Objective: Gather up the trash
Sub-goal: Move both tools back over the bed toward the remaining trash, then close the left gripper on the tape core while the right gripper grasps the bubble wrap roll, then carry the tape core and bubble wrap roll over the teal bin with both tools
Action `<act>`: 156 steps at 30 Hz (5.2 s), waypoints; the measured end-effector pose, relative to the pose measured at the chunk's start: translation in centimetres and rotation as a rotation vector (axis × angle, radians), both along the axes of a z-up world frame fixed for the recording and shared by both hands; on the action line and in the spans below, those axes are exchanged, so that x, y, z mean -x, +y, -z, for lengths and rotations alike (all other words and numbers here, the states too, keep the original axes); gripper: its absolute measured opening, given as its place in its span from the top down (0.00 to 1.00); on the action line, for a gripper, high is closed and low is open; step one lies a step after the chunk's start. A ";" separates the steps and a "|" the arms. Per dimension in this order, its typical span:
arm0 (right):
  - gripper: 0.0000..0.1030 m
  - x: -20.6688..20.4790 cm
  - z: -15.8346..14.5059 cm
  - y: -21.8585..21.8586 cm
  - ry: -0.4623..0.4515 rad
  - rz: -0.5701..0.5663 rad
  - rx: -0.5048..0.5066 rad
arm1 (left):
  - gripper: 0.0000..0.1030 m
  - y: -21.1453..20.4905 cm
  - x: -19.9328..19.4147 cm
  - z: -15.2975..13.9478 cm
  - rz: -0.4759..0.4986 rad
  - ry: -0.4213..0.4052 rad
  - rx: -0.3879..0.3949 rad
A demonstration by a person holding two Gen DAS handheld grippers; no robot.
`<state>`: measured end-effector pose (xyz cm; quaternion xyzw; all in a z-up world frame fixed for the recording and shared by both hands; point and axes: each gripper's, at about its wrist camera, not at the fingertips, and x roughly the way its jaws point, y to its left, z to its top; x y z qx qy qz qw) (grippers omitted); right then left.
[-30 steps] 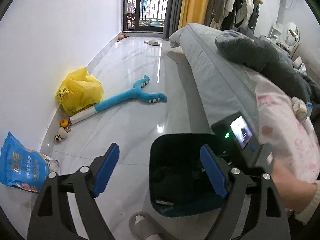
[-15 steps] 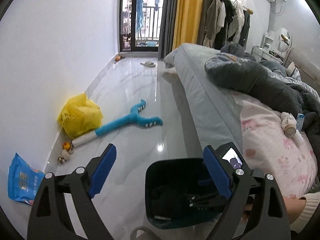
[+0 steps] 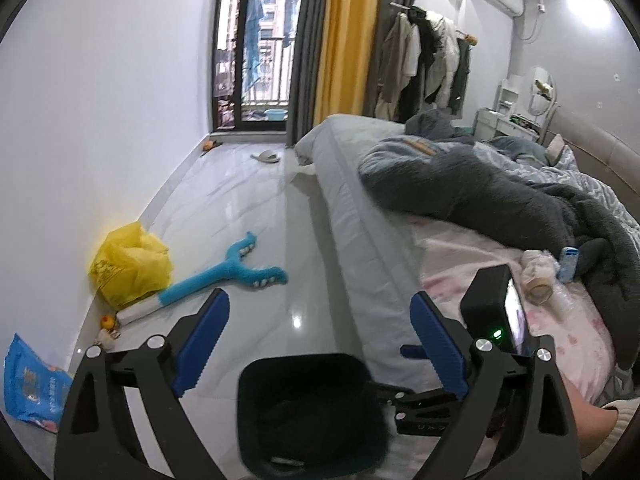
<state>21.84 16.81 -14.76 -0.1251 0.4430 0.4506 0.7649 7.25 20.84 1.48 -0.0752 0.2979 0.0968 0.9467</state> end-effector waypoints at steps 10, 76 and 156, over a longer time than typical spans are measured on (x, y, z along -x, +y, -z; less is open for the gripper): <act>0.31 -2.8 -3.3 -8.3 -0.096 0.124 -0.059 | 0.09 -5.2 -3.0 -0.5 0.078 -0.017 0.004; 0.69 -6.9 -1.4 -37.7 -0.090 0.507 -0.159 | 0.19 -27.6 -17.0 8.8 0.391 0.098 0.126; 0.69 -3.8 -6.1 -6.6 -0.078 0.101 -0.217 | 0.45 -1.2 -6.6 12.4 0.049 0.366 0.040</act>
